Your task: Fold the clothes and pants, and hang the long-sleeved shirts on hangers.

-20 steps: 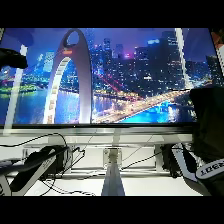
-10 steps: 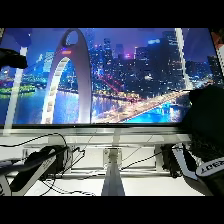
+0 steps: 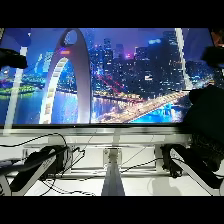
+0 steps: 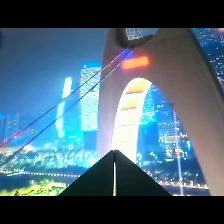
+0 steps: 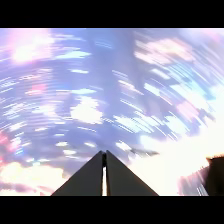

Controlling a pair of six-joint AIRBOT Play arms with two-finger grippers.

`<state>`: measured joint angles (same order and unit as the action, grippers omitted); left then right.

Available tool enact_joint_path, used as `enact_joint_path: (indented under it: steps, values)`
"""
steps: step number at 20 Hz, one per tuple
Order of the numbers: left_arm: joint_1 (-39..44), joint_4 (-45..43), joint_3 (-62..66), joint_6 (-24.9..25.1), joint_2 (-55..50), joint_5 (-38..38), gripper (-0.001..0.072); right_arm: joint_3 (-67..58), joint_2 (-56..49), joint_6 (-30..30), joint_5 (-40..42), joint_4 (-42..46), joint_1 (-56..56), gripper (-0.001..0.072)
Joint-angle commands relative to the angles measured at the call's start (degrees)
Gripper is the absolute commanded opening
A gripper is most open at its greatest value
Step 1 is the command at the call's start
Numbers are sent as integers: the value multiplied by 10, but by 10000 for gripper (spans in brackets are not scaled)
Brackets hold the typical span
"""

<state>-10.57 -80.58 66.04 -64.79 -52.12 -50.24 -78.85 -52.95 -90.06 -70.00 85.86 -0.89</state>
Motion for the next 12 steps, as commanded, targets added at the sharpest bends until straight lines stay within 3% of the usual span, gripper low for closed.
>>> enact_joint_path:
  steps: [1, 4, 12]
  values:
    - [0, 0, 0, 0, 0, 0, 24, 0, -3, 42, 75, 42, 146, 22]
    - [0, 0, 0, 0, 0, 0, 23, 0, -18, 42, 83, 83, 155, 21]
    - [0, 0, 0, 0, 0, 0, 23, 0, -30, 41, 81, 44, 152, 22]
